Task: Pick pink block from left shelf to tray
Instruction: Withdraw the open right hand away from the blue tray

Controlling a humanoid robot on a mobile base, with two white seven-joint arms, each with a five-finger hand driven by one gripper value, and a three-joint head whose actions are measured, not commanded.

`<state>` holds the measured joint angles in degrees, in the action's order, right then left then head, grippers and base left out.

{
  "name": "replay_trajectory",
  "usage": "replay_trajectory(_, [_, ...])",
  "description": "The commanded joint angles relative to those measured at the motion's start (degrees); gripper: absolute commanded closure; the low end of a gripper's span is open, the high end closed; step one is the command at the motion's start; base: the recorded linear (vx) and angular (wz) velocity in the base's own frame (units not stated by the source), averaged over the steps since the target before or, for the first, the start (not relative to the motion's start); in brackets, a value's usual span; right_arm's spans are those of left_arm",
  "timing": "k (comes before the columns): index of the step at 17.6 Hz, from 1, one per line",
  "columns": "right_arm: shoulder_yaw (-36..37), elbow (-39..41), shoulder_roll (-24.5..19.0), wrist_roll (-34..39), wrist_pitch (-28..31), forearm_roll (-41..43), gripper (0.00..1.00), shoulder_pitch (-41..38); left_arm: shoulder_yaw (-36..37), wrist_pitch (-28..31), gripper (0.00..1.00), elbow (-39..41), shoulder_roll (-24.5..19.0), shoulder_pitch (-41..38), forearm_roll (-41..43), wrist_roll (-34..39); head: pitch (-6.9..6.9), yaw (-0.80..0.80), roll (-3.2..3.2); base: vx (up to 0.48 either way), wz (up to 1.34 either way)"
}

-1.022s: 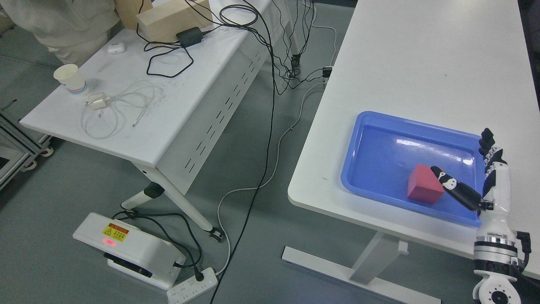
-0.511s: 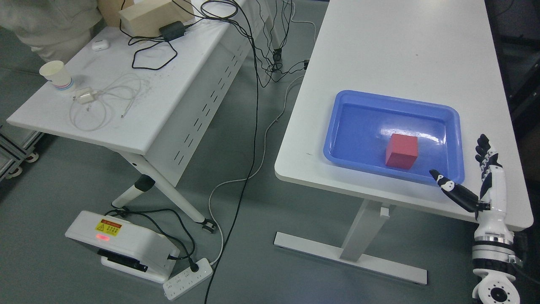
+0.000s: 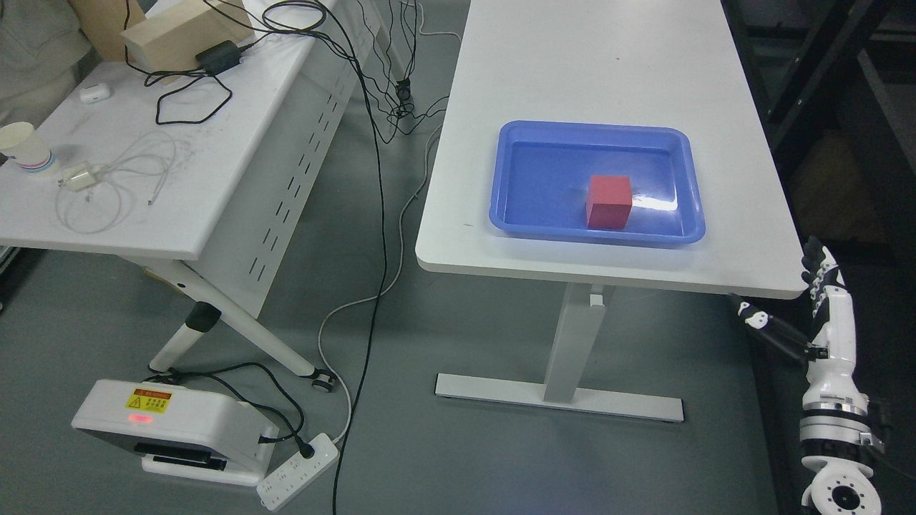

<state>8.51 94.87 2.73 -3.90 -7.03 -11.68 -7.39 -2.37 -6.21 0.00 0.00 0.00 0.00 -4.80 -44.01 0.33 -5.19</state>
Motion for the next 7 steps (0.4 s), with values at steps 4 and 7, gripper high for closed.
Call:
replay_trajectory(4, [0.0, -0.6, 0.3, 0.5, -0.4, 0.1, 0.0, 0.0, 0.0, 0.0, 0.0, 1.0, -1.0, 1.3, 0.1, 0.0, 0.0, 0.0, 0.0, -0.167, -0.12])
replay_trajectory(7, [-0.1, -0.6, 0.2, 1.2, -0.4, 0.1, 0.0, 0.0, 0.0, 0.0, 0.0, 1.0, -1.0, 1.3, 0.1, 0.0, 0.0, 0.0, 0.0, -0.19, -0.11])
